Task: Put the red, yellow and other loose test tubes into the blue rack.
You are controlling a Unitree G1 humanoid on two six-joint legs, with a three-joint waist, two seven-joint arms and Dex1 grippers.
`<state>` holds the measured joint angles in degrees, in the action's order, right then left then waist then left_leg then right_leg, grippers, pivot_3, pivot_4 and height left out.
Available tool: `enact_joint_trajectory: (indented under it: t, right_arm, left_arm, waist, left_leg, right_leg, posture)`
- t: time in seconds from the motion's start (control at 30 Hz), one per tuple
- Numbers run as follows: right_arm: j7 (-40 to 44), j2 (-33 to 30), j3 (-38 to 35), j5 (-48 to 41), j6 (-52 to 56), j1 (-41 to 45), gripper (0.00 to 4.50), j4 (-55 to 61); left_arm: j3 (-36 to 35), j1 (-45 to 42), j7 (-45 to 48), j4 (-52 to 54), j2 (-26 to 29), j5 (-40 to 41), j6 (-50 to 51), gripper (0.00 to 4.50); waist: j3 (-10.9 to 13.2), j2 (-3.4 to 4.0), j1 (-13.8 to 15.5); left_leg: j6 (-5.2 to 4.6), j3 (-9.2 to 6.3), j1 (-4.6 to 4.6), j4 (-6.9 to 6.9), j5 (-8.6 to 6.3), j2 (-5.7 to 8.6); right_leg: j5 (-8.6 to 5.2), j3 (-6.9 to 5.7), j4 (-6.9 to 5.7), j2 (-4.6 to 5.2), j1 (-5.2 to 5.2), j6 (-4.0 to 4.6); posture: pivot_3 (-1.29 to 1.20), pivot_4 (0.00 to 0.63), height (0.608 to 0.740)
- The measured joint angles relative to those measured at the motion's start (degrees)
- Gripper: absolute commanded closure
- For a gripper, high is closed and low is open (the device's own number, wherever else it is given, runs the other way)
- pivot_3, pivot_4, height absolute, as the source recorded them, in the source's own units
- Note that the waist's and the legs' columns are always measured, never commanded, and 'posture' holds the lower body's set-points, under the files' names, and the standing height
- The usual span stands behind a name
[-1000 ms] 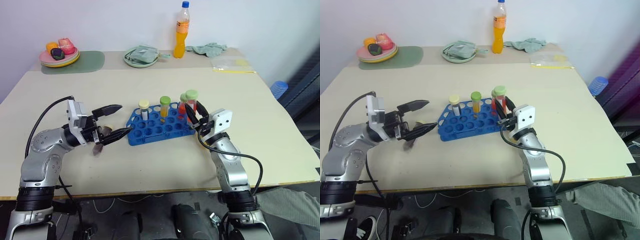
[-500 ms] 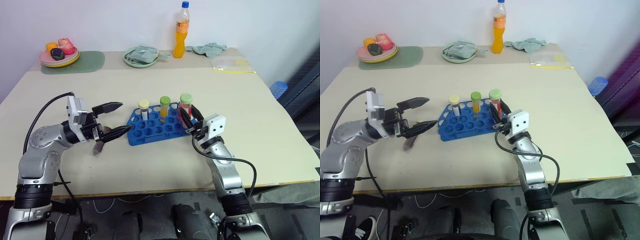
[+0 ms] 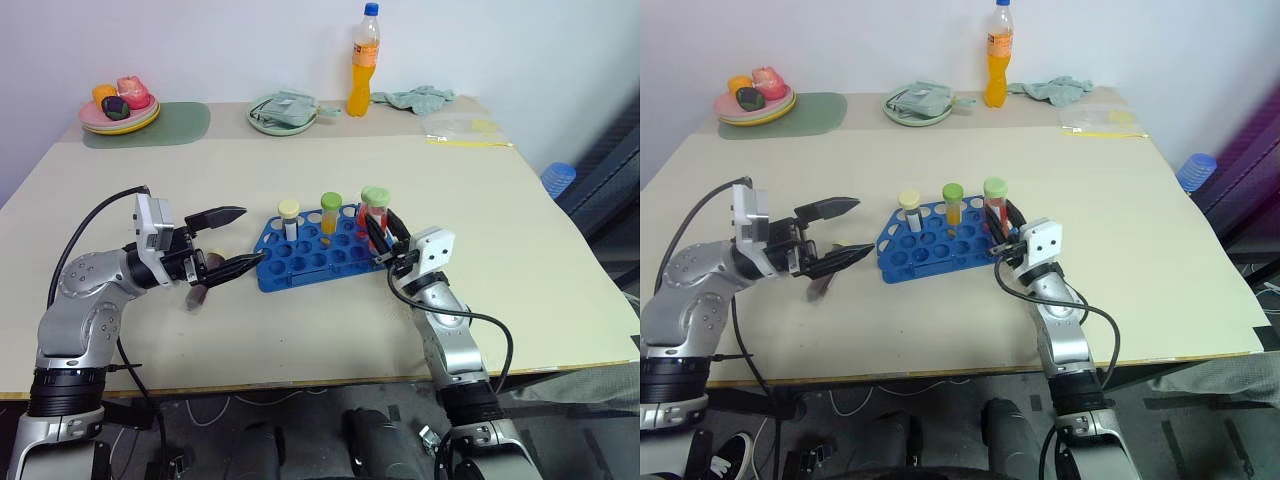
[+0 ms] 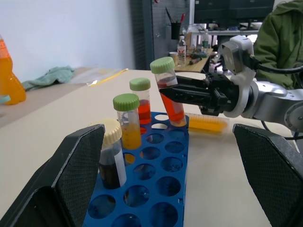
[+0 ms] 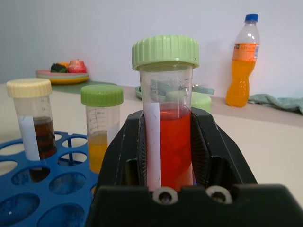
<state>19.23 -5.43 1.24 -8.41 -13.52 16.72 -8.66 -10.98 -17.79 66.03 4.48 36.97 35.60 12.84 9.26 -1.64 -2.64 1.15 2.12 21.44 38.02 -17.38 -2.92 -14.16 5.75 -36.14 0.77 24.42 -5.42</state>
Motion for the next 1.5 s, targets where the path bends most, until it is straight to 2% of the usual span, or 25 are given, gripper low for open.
enact_joint_trajectory:
  t: [0.27, 0.5, 0.53, 0.67, 0.87, 1.03, 1.13, 1.2, 1.27, 1.5]
  right_arm:
    - [0.4, 1.6, -1.9, -5.5, 1.9, -0.9, 3.72, 0.1]
    - [1.2, 1.7, -2.5, -7.4, 3.0, -2.8, 0.26, 1.1]
    - [1.4, 1.6, -2.4, -7.2, 3.0, -2.8, 0.06, 1.4]
    - [2.7, -0.7, -2.0, -6.9, 4.4, -3.7, 0.06, 5.1]
    - [4.2, -9.2, -4.2, -10.4, 15.2, -7.7, 0.06, 19.1]
    - [7.0, -17.7, -9.6, -15.8, 24.3, -18.8, 0.06, 31.0]
    - [7.6, -23.0, -11.9, -18.7, 32.5, -20.6, 0.06, 33.1]
    - [7.6, -30.0, -12.5, -20.2, 41.5, -18.6, 0.06, 35.4]
    - [5.7, -32.8, -12.8, -22.2, 50.8, -13.9, 0.06, 37.3]
    - [-1.1, -33.6, -12.4, -33.6, 83.0, 2.9, 0.06, 36.9]
  left_arm:
    - [-0.1, 0.1, 0.3, -1.1, 0.0, 0.0, -0.9, 0.0]
    - [-0.1, 0.1, 0.8, -2.0, 0.0, -0.1, -1.2, 0.0]
    - [0.0, 0.1, 1.0, -2.3, 0.0, -0.1, -1.3, 0.0]
    - [0.0, 0.1, 1.7, -3.5, -0.6, -0.2, -2.8, 0.0]
    - [0.0, 0.2, 3.2, -6.4, -1.1, -1.1, -5.1, 0.0]
    - [0.0, 1.3, 3.8, -6.7, -1.8, -1.3, -6.1, 0.0]
    - [0.1, 1.4, 3.4, -6.2, -2.6, -1.3, -6.1, 0.0]
    - [0.2, 1.5, 2.8, -5.1, -2.9, -1.3, -6.0, 0.0]
    - [0.4, 1.3, 2.5, -4.9, -3.4, -1.3, -5.9, 0.0]
    - [1.4, -0.7, 2.2, -5.4, -4.7, -1.5, -6.0, 0.0]
  waist:
    - [0.0, 0.0, 0.1]
    - [0.0, 0.01, 0.0]
    - [0.0, 0.01, 0.0]
    - [0.0, 0.01, 0.0]
    - [0.0, 0.0, 0.2]
    - [0.0, -0.04, 0.3]
    - [0.0, -0.02, -0.1]
    - [0.0, -0.03, -0.1]
    - [0.0, -0.04, -0.1]
    - [0.0, -0.06, 0.2]
  left_leg:
    - [0.0, 0.0, 0.01, 0.0, 0.0, 0.0]
    - [0.0, 0.0, 0.0, 0.0, 0.0, 0.0]
    - [0.0, 0.0, 0.0, 0.0, 0.0, 0.0]
    - [0.0, 0.01, 0.0, 0.0, 0.0, 0.0]
    - [0.0, 0.0, 0.02, 0.02, 0.0, 0.02]
    - [-0.01, 0.0, 0.02, 0.01, -0.01, 0.02]
    - [-0.01, 0.09, -0.04, 0.08, 0.0, 0.02]
    - [-0.01, 0.1, -0.07, 0.09, 0.0, 0.02]
    - [-0.01, 0.06, -0.08, 0.08, -0.01, 0.0]
    - [-0.02, 0.03, 0.07, 0.07, -0.01, 0.02]
  right_leg:
    - [0.0, 0.0, 0.0, 0.01, 0.0, 0.0]
    - [0.0, 0.0, -0.01, 0.01, 0.0, 0.0]
    - [0.0, 0.0, -0.01, 0.0, 0.0, 0.0]
    - [0.0, 0.0, -0.01, 0.0, 0.0, 0.0]
    - [0.0, 0.0, 0.0, 0.02, 0.0, 0.0]
    - [-0.01, -0.01, 0.03, 0.02, -0.03, 0.0]
    - [0.0, 0.11, 0.01, 0.02, -0.03, 0.0]
    - [0.01, 0.15, 0.0, 0.0, -0.03, 0.02]
    - [0.0, 0.15, 0.0, -0.06, -0.03, 0.02]
    - [0.0, 0.12, 0.09, 0.01, 0.03, 0.03]
  posture:
    - [0.0, 0.15, 0.74]
    - [0.0, 0.15, 0.74]
    - [0.0, 0.15, 0.74]
    - [0.0, 0.15, 0.74]
    - [0.0, 0.15, 0.74]
    - [0.0, 0.15, 0.74]
    - [0.0, 0.15, 0.74]
    - [0.0, 0.15, 0.74]
    - [0.0, 0.15, 0.74]
    - [0.0, 0.15, 0.74]
